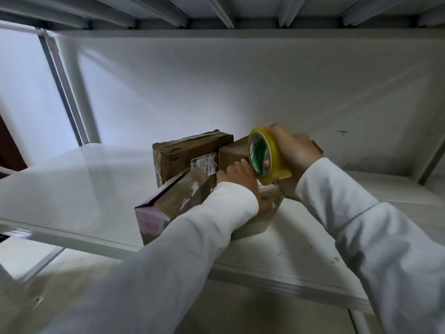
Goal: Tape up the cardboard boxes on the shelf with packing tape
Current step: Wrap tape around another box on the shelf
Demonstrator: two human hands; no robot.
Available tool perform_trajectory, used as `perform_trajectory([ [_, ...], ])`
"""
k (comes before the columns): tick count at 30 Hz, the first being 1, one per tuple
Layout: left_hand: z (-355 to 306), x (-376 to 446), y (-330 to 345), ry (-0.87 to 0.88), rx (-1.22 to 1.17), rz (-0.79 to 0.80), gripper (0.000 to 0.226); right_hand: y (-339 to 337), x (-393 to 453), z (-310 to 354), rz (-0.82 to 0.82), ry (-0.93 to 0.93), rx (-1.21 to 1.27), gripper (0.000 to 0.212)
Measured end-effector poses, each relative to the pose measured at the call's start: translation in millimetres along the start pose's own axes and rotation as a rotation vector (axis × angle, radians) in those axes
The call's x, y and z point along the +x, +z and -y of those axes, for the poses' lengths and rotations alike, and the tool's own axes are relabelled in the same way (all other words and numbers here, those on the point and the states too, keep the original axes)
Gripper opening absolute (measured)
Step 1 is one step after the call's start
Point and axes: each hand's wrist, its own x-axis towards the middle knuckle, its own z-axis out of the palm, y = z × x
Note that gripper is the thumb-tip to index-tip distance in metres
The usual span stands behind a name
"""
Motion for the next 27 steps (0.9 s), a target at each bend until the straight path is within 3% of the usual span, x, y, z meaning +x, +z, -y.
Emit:
perform_trajectory([
  [6,9,6,-9,-0.055,-0.207,0.033,0.092,-7,-4,-4,0.101,0.101,0.015,0.036],
  [11,4,10,-11,-0.044,-0.171,0.081,0.099,-22,-2,-13,0.106,0.138,-0.032,0.035],
  [15,13,29,1,-0.171,-0.29,0.042,0.085,-20,-6,-34,0.231,0.181,-0.259,0.041],
  [20,11,49,6,-0.173,-0.28,0.192,0.112,-19,-12,-62,0.219,0.163,-0.13,0.041],
  [24,13,53,-5,-0.079,-0.077,0.344,0.138,-14,-18,-72,0.191,0.126,-0.116,0.033],
  [27,19,53,-7,-0.014,-0.019,0.327,0.142,-4,-28,-84,0.145,0.078,-0.05,0.023],
])
